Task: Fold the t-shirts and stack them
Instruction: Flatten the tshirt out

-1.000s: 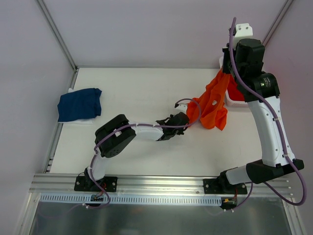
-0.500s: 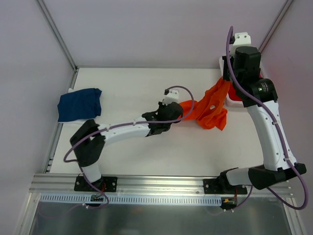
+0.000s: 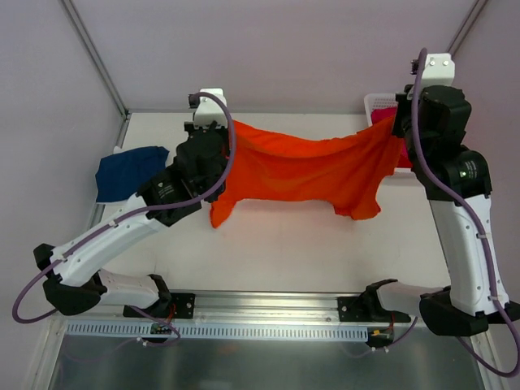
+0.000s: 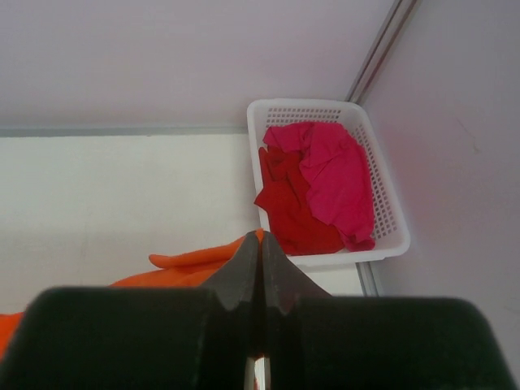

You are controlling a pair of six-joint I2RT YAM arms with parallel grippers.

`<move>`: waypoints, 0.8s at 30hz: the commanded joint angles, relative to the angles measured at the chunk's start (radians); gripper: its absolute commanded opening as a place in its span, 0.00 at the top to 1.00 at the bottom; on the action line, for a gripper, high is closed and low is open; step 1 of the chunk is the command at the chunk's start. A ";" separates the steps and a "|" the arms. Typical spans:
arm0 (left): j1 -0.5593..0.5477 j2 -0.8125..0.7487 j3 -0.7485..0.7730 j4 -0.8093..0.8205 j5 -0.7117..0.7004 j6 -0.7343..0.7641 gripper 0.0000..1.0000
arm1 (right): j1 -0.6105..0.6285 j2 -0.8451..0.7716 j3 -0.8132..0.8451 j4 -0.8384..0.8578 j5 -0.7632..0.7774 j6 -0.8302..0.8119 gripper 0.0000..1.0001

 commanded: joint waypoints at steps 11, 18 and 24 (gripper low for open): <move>-0.113 -0.196 0.185 -0.032 -0.176 0.292 1.00 | -0.006 -0.014 0.509 -0.095 -0.079 -0.015 1.00; -0.308 -0.160 0.348 -0.031 -0.319 0.446 1.00 | -0.006 -0.124 0.550 -0.089 -0.208 0.031 0.98; -0.431 -0.070 0.443 -0.029 -0.423 0.542 1.00 | -0.006 -0.221 0.559 -0.066 -0.266 0.061 0.97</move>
